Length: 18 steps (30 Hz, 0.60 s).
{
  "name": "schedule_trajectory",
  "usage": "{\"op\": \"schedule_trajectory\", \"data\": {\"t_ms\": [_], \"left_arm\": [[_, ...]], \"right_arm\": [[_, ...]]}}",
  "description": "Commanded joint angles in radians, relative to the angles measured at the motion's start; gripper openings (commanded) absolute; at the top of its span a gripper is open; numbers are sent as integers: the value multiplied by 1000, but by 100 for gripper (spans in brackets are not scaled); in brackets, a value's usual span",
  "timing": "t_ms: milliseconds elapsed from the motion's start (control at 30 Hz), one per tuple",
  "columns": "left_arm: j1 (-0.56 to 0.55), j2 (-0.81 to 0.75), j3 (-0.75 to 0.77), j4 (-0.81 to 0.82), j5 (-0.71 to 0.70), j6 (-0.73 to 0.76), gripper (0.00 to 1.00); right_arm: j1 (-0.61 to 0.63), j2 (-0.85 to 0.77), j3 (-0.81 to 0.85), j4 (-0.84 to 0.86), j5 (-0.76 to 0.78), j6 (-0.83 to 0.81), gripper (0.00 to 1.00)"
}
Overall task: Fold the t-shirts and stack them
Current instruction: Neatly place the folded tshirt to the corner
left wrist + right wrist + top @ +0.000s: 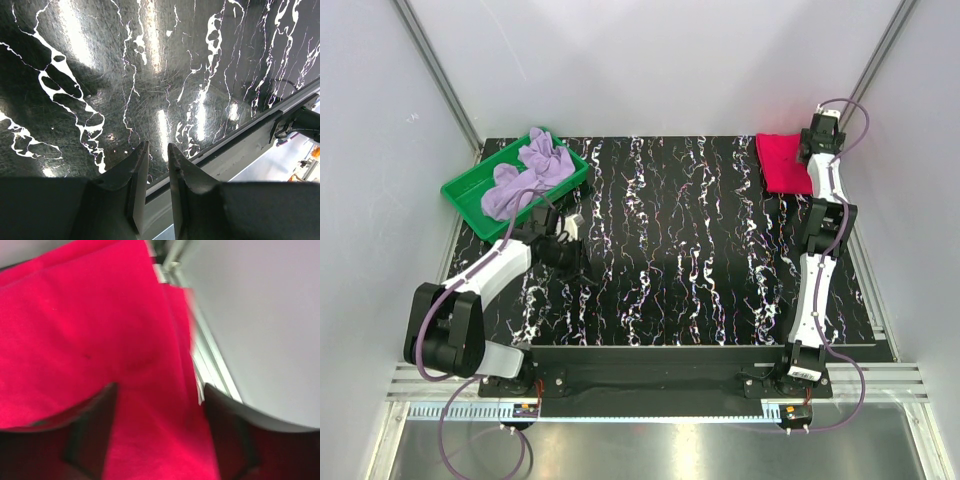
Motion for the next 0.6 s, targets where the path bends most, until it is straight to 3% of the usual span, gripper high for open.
{"op": "schedule_trajectory", "data": {"t_ms": [0,100,267,400,567], "left_arm": [[-2,-11,40,13,-13,8,27],[-2,-28,54,12,-22,-6,27],[-2,-71,72,35,-16,-57,27],[-2,-114,80,32,-5,-90,27],[-1,-201,69,58,33,-190,29]], "right_arm": [[5,-70,43,29,142,-20,81],[5,-154,19,23,222,-46,94],[5,-282,-32,-46,240,-39,95],[6,-377,0,-216,203,38,97],[34,-559,-207,-350,64,174,100]]}}
